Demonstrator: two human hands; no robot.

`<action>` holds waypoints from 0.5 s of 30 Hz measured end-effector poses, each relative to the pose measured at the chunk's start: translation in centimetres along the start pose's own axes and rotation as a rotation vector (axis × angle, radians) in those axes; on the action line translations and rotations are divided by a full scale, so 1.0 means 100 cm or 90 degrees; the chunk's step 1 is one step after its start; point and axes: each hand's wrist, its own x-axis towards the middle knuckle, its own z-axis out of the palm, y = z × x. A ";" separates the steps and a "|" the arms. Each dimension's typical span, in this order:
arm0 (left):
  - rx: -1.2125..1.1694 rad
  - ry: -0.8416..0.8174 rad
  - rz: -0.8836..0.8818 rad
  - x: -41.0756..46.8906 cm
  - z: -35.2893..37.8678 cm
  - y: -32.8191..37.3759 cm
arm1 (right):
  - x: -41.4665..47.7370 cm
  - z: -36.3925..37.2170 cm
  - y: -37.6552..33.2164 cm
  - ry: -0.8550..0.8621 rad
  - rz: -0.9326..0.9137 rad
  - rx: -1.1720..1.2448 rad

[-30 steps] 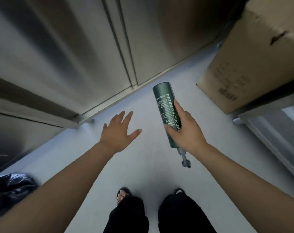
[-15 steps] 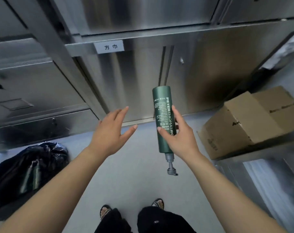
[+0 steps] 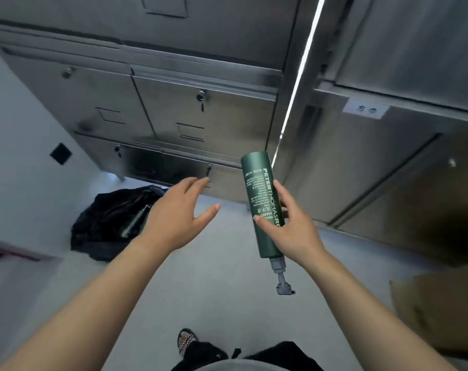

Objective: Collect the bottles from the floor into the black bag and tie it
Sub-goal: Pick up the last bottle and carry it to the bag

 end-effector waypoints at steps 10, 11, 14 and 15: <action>0.043 0.006 -0.264 -0.066 -0.064 -0.200 | 0.055 0.188 -0.114 -0.151 -0.128 -0.040; 0.041 0.006 -0.284 -0.068 -0.068 -0.215 | 0.063 0.200 -0.119 -0.163 -0.127 -0.038; 0.030 0.007 -0.326 -0.066 -0.077 -0.256 | 0.092 0.233 -0.133 -0.198 -0.124 -0.023; 0.025 0.009 -0.336 -0.063 -0.079 -0.269 | 0.103 0.245 -0.137 -0.204 -0.129 -0.024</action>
